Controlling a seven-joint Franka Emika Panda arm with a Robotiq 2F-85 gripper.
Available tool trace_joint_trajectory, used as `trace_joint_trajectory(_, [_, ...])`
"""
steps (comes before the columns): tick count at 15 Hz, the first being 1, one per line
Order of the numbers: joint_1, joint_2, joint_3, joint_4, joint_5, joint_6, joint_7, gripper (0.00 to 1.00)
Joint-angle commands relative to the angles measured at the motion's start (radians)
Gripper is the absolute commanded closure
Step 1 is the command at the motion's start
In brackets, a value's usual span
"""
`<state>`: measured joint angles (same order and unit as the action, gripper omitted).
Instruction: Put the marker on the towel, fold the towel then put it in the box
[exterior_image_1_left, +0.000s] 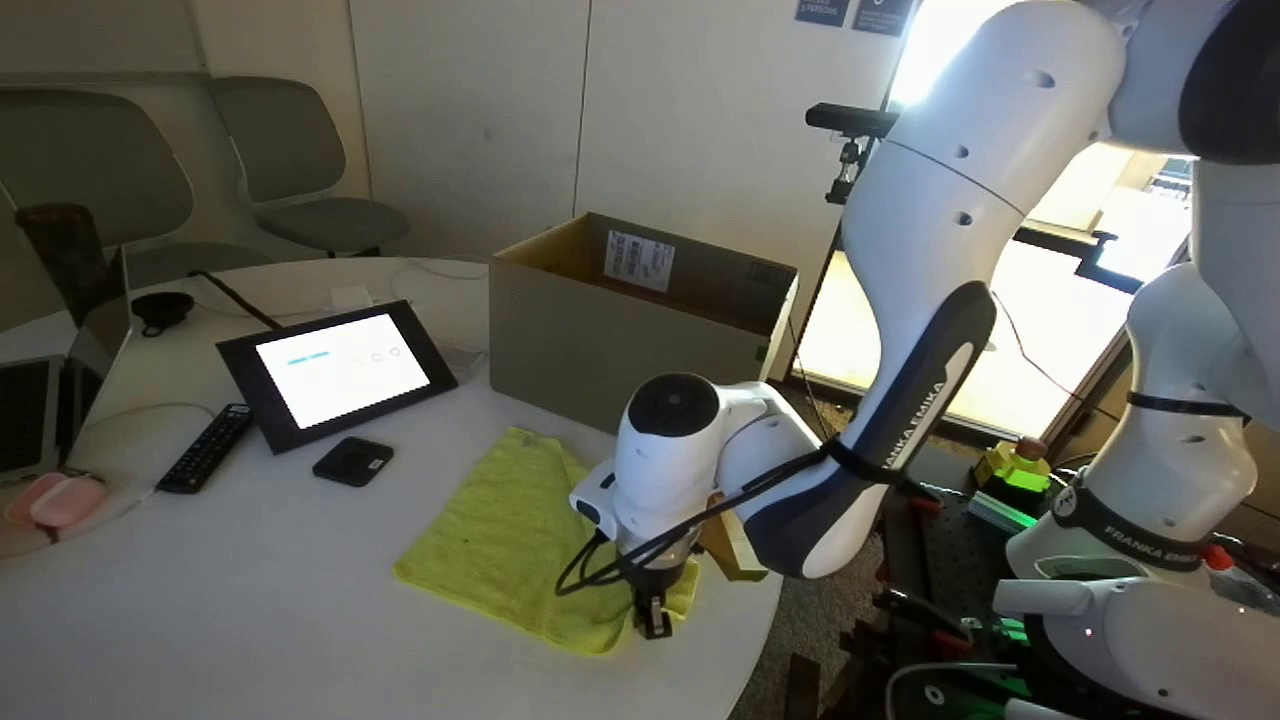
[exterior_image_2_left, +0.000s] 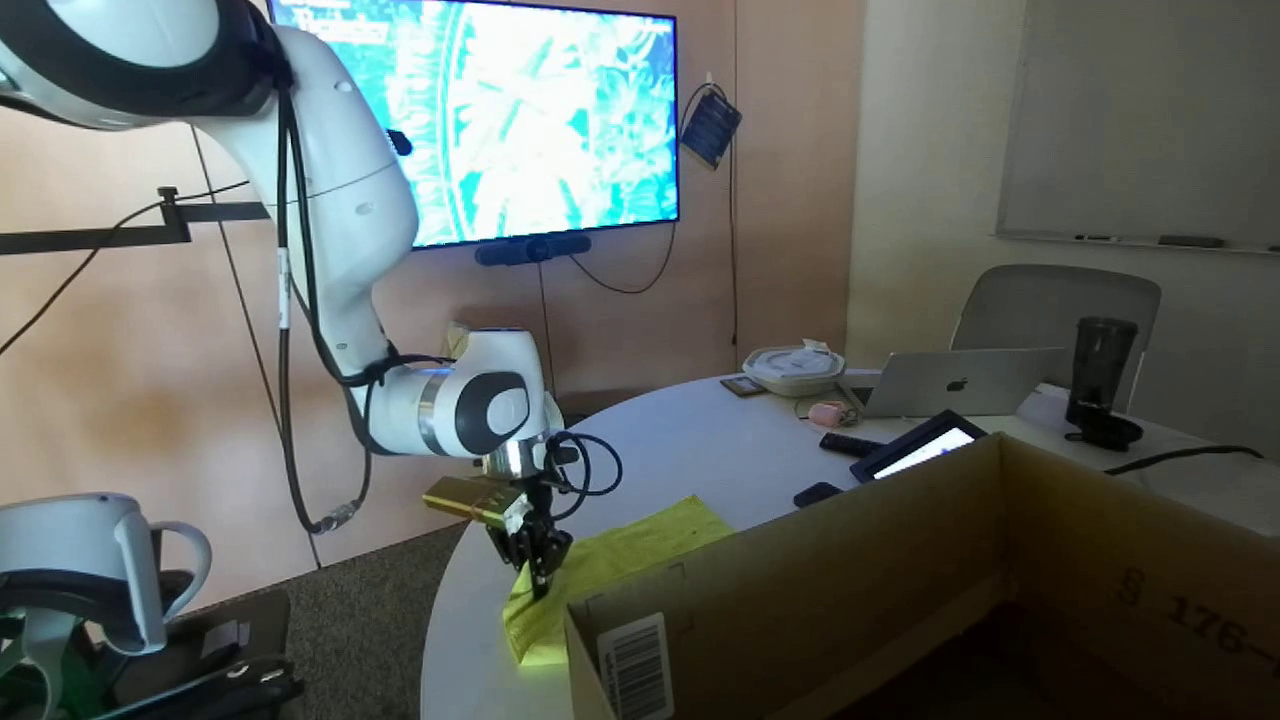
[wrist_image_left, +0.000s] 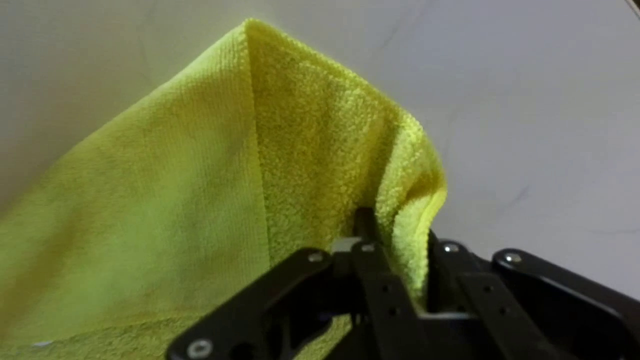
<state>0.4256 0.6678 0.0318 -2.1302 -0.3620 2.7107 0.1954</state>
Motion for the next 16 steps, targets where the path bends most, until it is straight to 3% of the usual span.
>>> trace_joint_trajectory(1, [0.016, -0.068, -0.040, -0.042, 0.003, 0.044, 0.039, 0.86])
trace_joint_trajectory(7, [0.096, -0.093, -0.168, -0.033, -0.051, 0.058, 0.194, 0.86])
trace_joint_trajectory(9, [0.151, -0.084, -0.243, -0.011, -0.083, 0.051, 0.295, 0.86])
trace_joint_trajectory(14, [0.247, 0.005, -0.382, 0.100, -0.103, -0.012, 0.545, 0.86])
trace_joint_trajectory(16, [0.254, 0.033, -0.395, 0.132, -0.090, -0.053, 0.610, 0.86])
